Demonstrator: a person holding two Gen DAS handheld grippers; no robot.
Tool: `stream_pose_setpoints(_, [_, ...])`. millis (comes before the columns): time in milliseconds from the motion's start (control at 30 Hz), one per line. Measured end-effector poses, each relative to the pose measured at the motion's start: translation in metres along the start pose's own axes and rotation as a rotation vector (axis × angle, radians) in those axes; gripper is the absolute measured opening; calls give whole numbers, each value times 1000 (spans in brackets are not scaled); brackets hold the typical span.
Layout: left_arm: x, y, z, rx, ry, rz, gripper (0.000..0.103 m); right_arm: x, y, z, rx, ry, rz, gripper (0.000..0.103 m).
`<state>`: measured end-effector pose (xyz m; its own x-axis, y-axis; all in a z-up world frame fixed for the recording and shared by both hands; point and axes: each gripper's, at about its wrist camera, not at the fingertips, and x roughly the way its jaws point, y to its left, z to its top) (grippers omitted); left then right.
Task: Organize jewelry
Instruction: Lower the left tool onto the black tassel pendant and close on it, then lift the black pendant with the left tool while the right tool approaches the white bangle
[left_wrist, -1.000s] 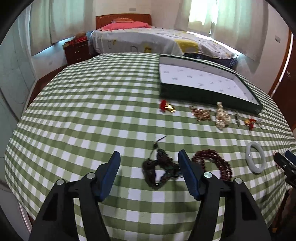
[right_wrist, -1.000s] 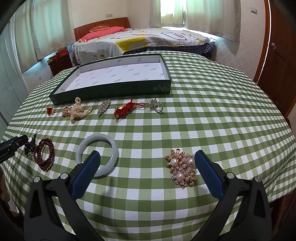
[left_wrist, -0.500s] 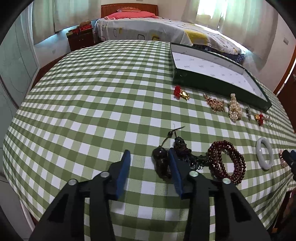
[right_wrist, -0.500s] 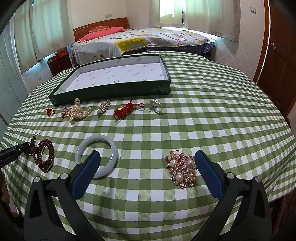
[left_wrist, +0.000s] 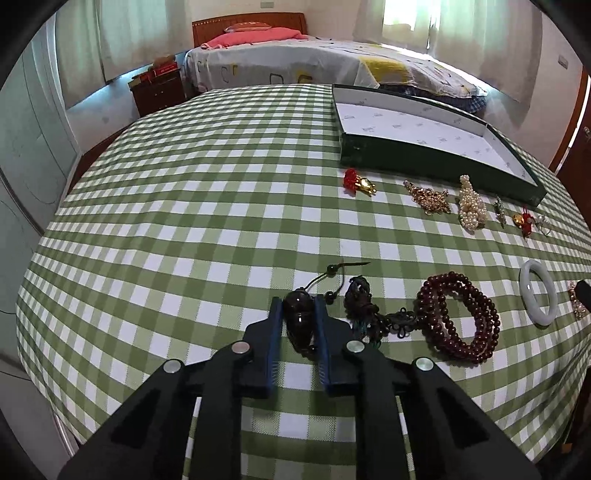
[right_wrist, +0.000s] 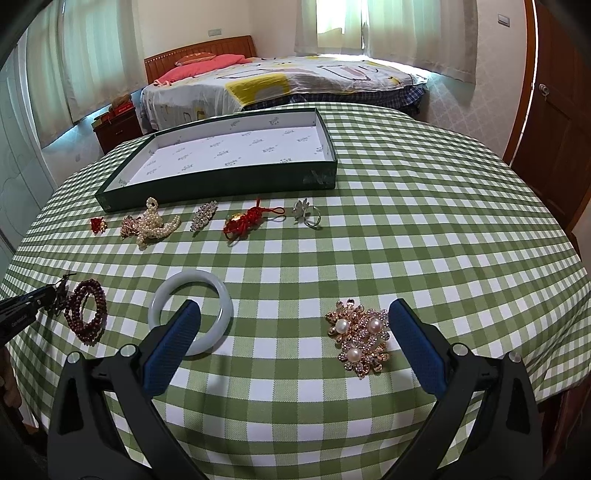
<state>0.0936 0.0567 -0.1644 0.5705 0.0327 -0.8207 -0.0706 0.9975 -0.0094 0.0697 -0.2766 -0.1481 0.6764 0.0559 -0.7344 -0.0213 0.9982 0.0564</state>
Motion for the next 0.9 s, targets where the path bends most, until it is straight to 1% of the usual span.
stream_pose_setpoints(133, [-1,2,1,-11,3,-10,18,0,-2,0,1,0,-3,99])
stream_pose_setpoints(267, [-4,6,6,-25,-13,-13,18,0,-7,0,6,2,-18,99])
stream_pose_setpoints(467, [-14,12,17,-36,-61,5,18,4,-16,0,17,13,-57,99])
stream_pose_setpoints(600, [-19,14,23,-41,-78,-9,18,6,-19,0,28,17,-73,99])
stream_pose_setpoints(700, [-21,10,25,-28,-87,-18,18,7,-17,0,21,18,-73,99])
stream_pose_setpoints(900, [-29,12,30,-37,-109,-22,18,8,-14,1,16,20,-65,99])
